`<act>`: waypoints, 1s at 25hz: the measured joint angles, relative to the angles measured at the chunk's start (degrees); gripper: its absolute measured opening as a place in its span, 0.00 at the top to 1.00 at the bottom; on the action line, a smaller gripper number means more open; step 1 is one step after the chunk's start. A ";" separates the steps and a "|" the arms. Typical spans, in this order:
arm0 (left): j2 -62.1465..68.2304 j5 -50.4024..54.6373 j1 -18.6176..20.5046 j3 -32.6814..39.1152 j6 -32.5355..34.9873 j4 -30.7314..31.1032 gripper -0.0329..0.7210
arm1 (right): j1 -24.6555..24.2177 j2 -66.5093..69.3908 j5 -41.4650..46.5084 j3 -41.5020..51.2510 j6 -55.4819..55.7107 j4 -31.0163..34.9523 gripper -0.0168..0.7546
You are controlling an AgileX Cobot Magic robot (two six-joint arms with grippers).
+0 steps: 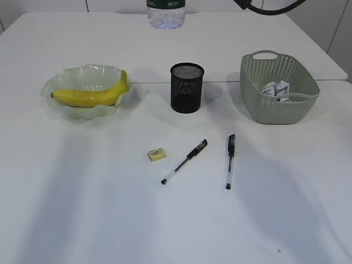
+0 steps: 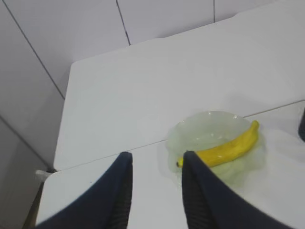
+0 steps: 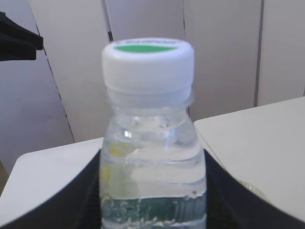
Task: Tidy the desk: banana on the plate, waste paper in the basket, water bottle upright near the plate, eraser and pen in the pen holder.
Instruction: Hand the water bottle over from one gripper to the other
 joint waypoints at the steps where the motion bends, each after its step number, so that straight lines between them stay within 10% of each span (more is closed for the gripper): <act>1: -0.40 -0.40 0.00 1.39 2.54 -2.65 0.65 | 0.11 0.00 0.00 0.00 -0.22 0.00 0.52; 11: -5.67 -3.50 0.00 14.37 36.27 -32.61 0.66 | 0.57 0.00 0.00 0.00 -1.63 -0.86 0.52; 25: -16.59 -11.97 0.00 31.84 49.15 -44.48 0.65 | 0.87 0.00 0.45 0.00 -1.93 -6.12 0.52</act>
